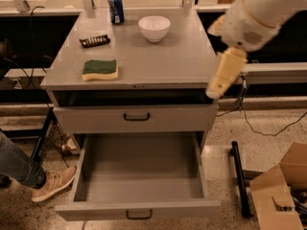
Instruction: Place sponge into middle drawer
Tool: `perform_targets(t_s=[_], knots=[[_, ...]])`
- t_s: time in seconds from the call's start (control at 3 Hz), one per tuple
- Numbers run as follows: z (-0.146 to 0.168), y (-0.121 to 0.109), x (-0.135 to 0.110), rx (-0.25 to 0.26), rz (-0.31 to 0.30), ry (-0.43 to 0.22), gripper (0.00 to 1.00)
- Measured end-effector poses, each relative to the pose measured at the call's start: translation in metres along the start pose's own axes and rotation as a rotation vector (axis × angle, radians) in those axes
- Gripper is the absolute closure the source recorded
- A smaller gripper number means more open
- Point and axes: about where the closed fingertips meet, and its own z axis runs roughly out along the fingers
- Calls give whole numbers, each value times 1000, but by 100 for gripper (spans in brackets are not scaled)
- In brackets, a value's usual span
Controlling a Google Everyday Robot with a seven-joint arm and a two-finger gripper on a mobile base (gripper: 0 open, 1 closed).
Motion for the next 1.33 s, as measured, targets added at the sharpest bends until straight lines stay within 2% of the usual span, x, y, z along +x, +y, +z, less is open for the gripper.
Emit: perform_targets(t_s=[0.33,0.67,1.0,1.33], knots=[[48,-48,-61,-5,-63,-113,0],[96,-81,-127,-41,-74,-247,0],[96,-81,-127,-41,-74,-247,0],[109,-83,-145,-57,-82,-277,0]])
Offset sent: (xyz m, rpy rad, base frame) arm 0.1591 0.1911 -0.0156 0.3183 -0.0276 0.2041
